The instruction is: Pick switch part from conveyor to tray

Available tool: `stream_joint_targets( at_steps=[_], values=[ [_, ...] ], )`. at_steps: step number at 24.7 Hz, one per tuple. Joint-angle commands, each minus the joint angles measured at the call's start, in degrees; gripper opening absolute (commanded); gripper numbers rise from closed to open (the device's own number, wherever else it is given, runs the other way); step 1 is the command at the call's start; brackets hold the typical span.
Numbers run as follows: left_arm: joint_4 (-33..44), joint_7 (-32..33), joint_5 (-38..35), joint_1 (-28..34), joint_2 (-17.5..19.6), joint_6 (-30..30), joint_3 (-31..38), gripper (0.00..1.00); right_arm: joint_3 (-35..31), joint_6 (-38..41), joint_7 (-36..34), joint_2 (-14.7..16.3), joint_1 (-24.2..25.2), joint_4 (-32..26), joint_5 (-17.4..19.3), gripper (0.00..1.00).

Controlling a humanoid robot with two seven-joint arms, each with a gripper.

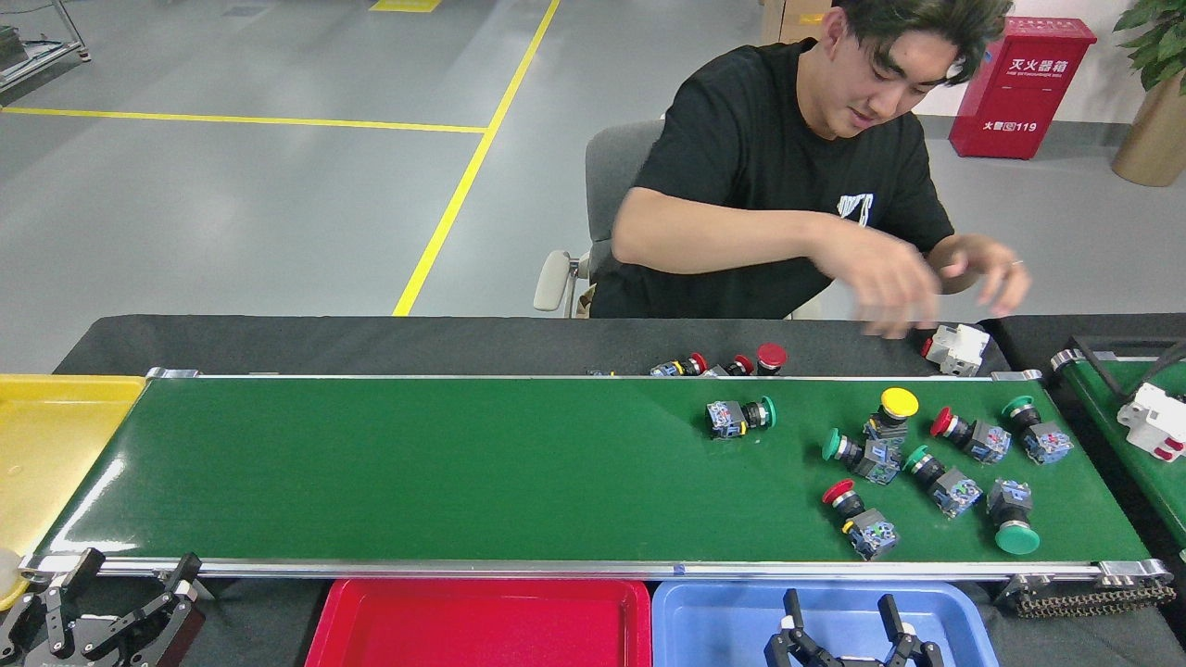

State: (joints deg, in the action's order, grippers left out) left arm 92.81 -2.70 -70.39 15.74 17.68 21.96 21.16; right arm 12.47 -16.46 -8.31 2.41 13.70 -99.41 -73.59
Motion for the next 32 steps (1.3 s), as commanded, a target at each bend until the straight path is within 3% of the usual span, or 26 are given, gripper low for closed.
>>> stream_joint_targets(
  at_steps=[1,6,13,14,18,20,21,26,30,31,32],
  values=[
    [0.4,-0.2,0.2,-0.4,0.8,0.1,0.4,1.00,-0.2,-0.3,4.8,-0.3,-2.7,0.3,-0.1,0.99],
    [0.4,-0.2,0.1,-0.9,0.9,0.1,0.1,1.00,0.0,-0.3,12.5,-0.3,-6.5,3.3,-3.9,0.99],
    [0.4,-0.2,0.0,-1.0,0.8,0.1,-0.1,1.00,0.1,-0.3,13.9,-2.8,-10.8,8.0,-5.0,0.97],
    [0.4,-0.2,0.0,-1.1,0.8,0.1,-0.2,1.00,0.2,-0.3,14.3,-3.2,-11.6,8.7,-5.1,0.86],
    [0.4,-0.2,0.0,-1.2,0.9,0.2,-0.2,1.00,2.0,0.0,17.5,-2.8,-13.7,10.7,-6.9,0.27],
    [0.4,-0.2,-0.1,-1.3,0.9,0.2,-0.2,1.00,2.2,0.5,17.5,-2.8,-13.8,10.6,-6.8,0.08],
    [0.4,-0.2,-0.1,-1.3,0.9,0.2,-0.2,1.00,2.3,0.7,17.4,-2.8,-13.8,10.6,-6.9,0.04],
    [0.4,0.0,-0.1,-1.2,0.9,0.2,-0.2,1.00,4.8,3.9,17.0,-2.5,-13.5,10.1,-7.0,0.01],
    [0.4,0.0,0.0,-1.2,0.9,0.2,-0.2,1.00,14.8,7.1,12.0,-1.7,-13.3,7.5,-7.1,0.01],
    [0.4,0.0,-0.1,-1.1,0.9,0.2,-0.2,1.00,18.6,8.9,10.6,-0.7,-13.3,6.5,-7.3,0.03],
    [0.4,0.0,0.0,-1.0,0.9,0.2,-0.2,1.00,21.5,10.7,9.1,0.1,-13.5,5.8,-7.7,0.13]
  ],
)
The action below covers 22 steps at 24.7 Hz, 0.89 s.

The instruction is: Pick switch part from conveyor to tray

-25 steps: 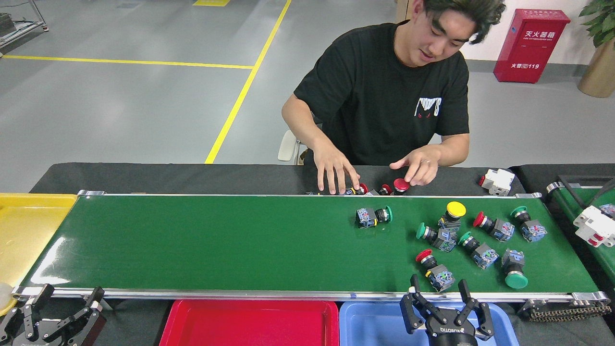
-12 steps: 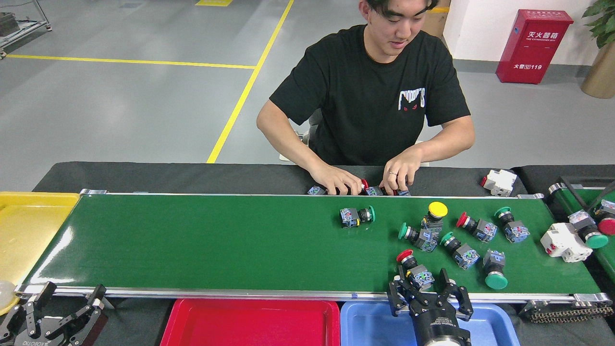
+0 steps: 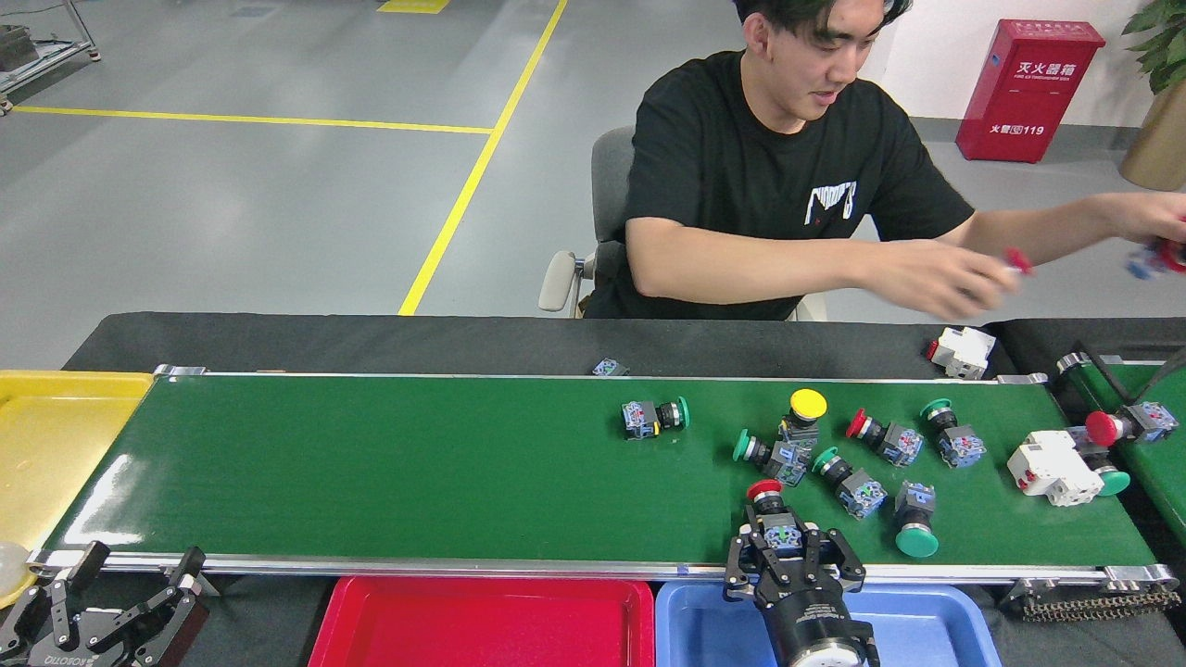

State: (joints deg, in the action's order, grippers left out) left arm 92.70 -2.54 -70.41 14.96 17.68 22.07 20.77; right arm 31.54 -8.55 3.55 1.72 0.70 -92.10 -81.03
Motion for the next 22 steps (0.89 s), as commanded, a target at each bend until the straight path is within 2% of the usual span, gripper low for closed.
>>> stream_joint_targets(
  at_steps=[1,2,3,4,9,10,12,14,17,19,22],
  values=[
    [0.5,-0.2,0.0,-0.1,0.9,0.1,0.2,1.00,5.5,4.4,-4.3,1.1,-0.6,-1.8,-1.4,0.38],
    [0.6,-0.2,0.0,-0.2,0.8,0.1,0.1,1.00,7.5,5.0,-4.9,0.7,-0.6,-1.7,-3.2,0.71],
    [0.6,-0.2,0.0,-0.5,0.9,0.1,0.0,1.00,10.3,5.4,-5.0,-0.2,-0.6,-1.5,-6.2,0.99],
    [0.6,-0.2,-0.1,-0.9,0.9,0.3,-0.2,1.00,11.6,5.5,-5.0,-0.7,-0.6,-1.2,-7.5,0.99],
    [0.6,0.3,-0.7,-4.9,1.0,3.2,-6.8,1.00,11.8,7.1,-4.8,-0.9,-0.3,-0.9,-7.6,0.99],
    [0.8,0.3,-1.7,-5.3,1.0,3.6,-8.1,1.00,11.1,6.9,-4.9,-0.8,-0.2,-1.4,-7.2,0.99],
    [1.6,0.3,-6.1,-6.5,0.9,3.7,-10.5,1.00,4.8,3.1,-5.1,-0.6,2.7,-4.1,-6.7,0.99],
    [1.2,0.3,-10.8,-11.7,0.2,3.9,-13.6,1.00,-1.7,-4.4,-7.3,-0.4,8.9,-7.4,-6.4,0.99],
    [-4.2,0.9,-13.5,-19.6,-0.5,3.8,-20.9,1.00,-5.9,-12.7,-15.2,0.3,15.8,-9.2,-6.2,0.99],
    [-9.0,0.9,-13.8,-24.5,-1.4,3.9,-24.8,1.00,-8.5,-16.6,-16.3,0.5,17.7,-9.1,-5.5,0.99],
    [-16.4,0.9,-13.7,-32.7,-2.7,4.1,-33.0,1.00,-9.5,-18.8,-16.1,-0.2,16.4,-8.0,-0.9,0.99]
  ],
)
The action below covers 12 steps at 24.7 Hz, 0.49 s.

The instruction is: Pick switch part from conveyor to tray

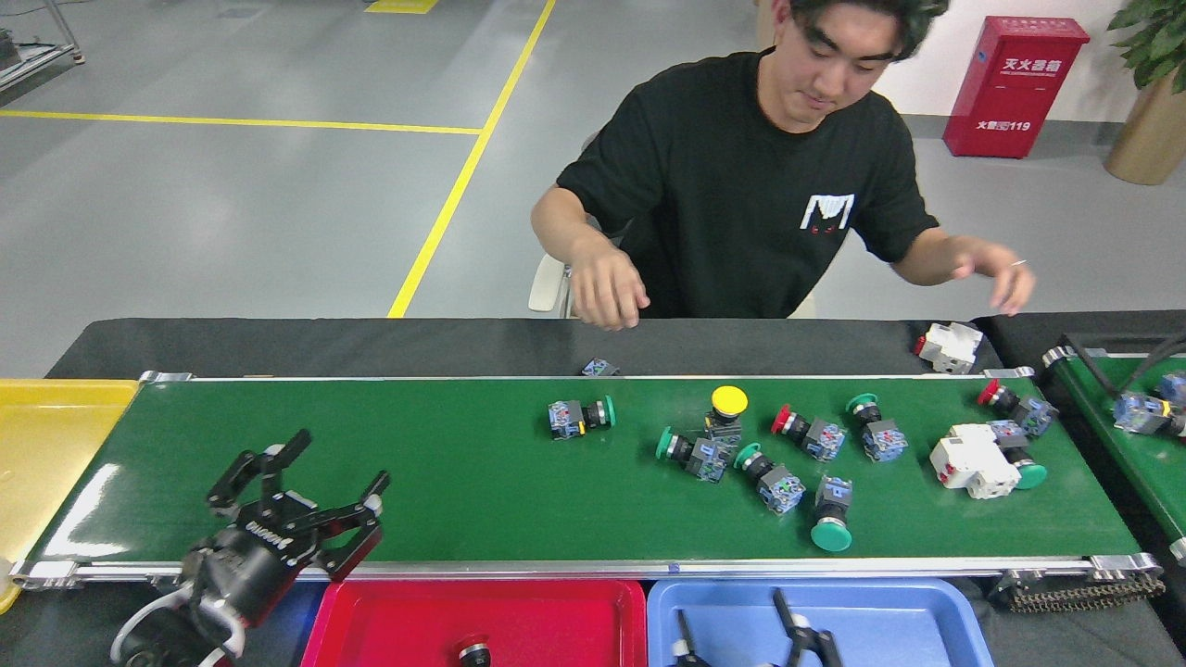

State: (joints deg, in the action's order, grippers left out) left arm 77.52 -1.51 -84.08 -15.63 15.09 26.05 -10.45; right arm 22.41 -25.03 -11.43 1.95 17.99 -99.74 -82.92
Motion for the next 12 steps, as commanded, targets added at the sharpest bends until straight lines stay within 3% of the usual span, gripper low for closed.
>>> stream_joint_targets(
  at_steps=[1,6,12],
  values=[
    [-4.5,-0.2,0.0,-5.1,-0.7,0.1,-4.1,1.00,-0.4,-2.7,-0.9,-0.6,-2.7,0.0,1.6,0.99],
    [-17.9,-0.2,-0.1,-11.9,-3.9,0.2,-7.4,1.00,-0.3,-3.2,6.4,-0.6,-10.3,4.7,1.5,0.99],
    [-23.2,-0.2,0.1,-15.1,-6.0,2.5,-6.7,1.00,-0.2,-2.5,9.9,-4.4,-17.5,11.8,1.6,0.99]
  ],
)
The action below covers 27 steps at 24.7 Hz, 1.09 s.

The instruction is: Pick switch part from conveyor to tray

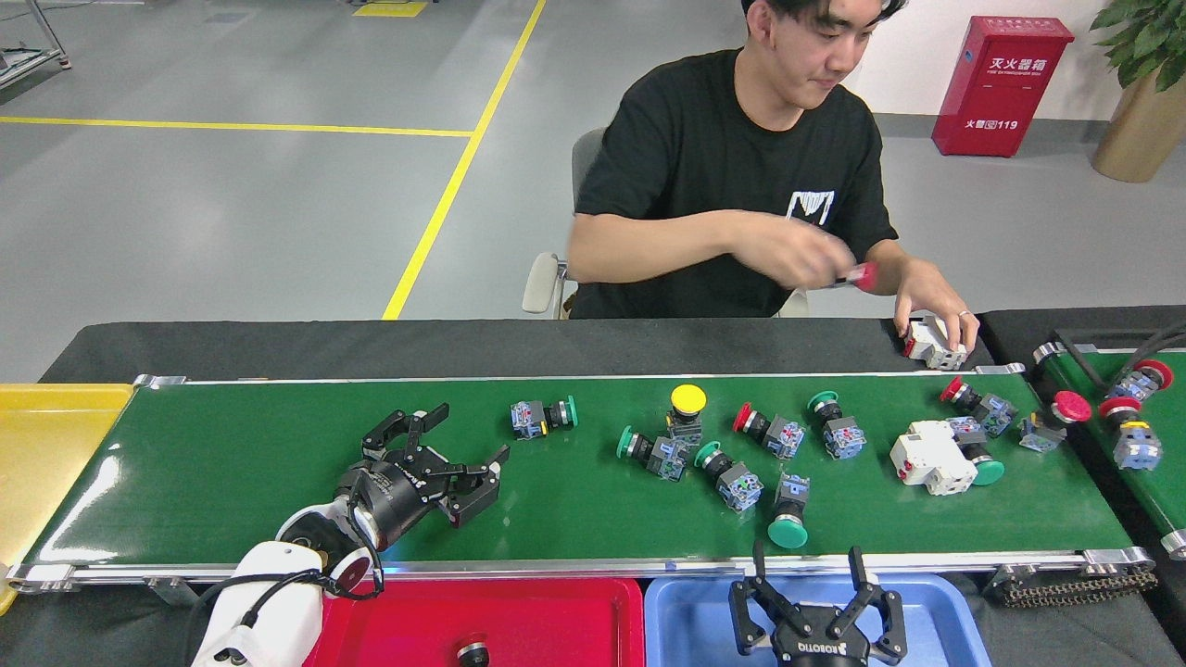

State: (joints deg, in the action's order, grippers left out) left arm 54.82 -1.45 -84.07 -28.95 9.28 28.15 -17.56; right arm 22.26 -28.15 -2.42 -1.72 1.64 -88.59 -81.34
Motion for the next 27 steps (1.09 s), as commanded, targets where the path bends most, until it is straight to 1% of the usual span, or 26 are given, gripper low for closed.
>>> stream_joint_targets(
  at_steps=[1,3,4,5,7,8,9,10,12,17,19,21,22,23,25,27],
  values=[
    [-2.3,-0.3,0.1,-3.0,-0.7,0.4,0.4,1.00,0.1,0.7,0.9,-1.4,-2.2,2.5,0.0,0.99],
    [-7.0,-0.6,0.2,-5.9,-1.5,0.8,0.6,1.00,0.1,0.7,1.0,-2.8,-4.1,5.4,0.0,0.98],
    [-9.3,-0.7,0.3,-7.0,-1.6,0.8,0.6,1.00,0.1,0.7,0.9,-3.1,-4.6,6.4,0.0,0.94],
    [-11.2,-0.8,0.3,-8.0,-1.8,0.9,0.6,1.00,0.1,0.7,1.1,-3.2,-5.0,7.1,0.0,0.84],
    [-13.8,-0.9,0.4,-9.1,-2.2,0.9,0.6,1.00,0.1,1.6,1.9,-2.9,-5.2,7.4,0.0,0.42],
    [-14.4,-0.9,0.4,-9.4,-2.2,0.9,0.6,1.00,0.1,3.1,2.2,-2.7,-5.3,7.4,0.0,0.24],
    [-14.7,-0.9,0.4,-9.5,-2.2,0.9,0.6,1.00,0.1,4.6,2.2,-2.6,-5.3,7.4,0.0,0.16],
    [-14.9,-0.9,0.4,-9.5,-2.2,0.9,0.8,1.00,0.1,6.7,2.2,-2.6,-5.2,7.3,0.0,0.11],
    [-16.0,-0.9,0.4,-9.5,-2.2,0.9,0.8,1.00,0.1,9.0,2.2,-2.6,-5.2,7.3,0.0,0.02],
    [-18.8,-1.0,0.4,-10.2,-2.5,0.3,0.9,1.00,0.8,12.8,2.2,-2.5,-4.5,5.4,-0.2,0.02],
    [-19.9,-1.0,0.5,-10.4,-3.3,-1.2,1.4,0.98,3.9,15.4,2.2,-1.8,-3.4,2.8,-0.3,0.02],
    [-21.0,-1.0,0.4,-10.5,-4.5,-4.8,3.4,0.96,8.0,18.7,2.0,-0.4,-2.1,-0.3,-0.4,0.02],
    [-21.2,-1.0,0.3,-10.5,-5.0,-6.3,3.7,0.94,10.5,20.8,1.8,0.5,-1.3,-1.8,-0.6,0.04],
    [-21.2,-0.9,0.3,-10.5,-5.2,-7.0,3.7,0.91,12.5,22.4,1.7,1.0,-0.8,-2.8,-0.9,0.16],
    [-21.2,-1.0,0.3,-10.6,-5.5,-7.1,4.0,0.86,17.4,25.2,1.3,1.2,0.6,-4.0,-3.4,0.99],
    [-21.1,-1.0,0.4,-10.6,-5.5,-7.1,4.0,0.84,19.9,26.6,0.9,0.9,1.0,-4.0,-4.0,0.99]
  ],
)
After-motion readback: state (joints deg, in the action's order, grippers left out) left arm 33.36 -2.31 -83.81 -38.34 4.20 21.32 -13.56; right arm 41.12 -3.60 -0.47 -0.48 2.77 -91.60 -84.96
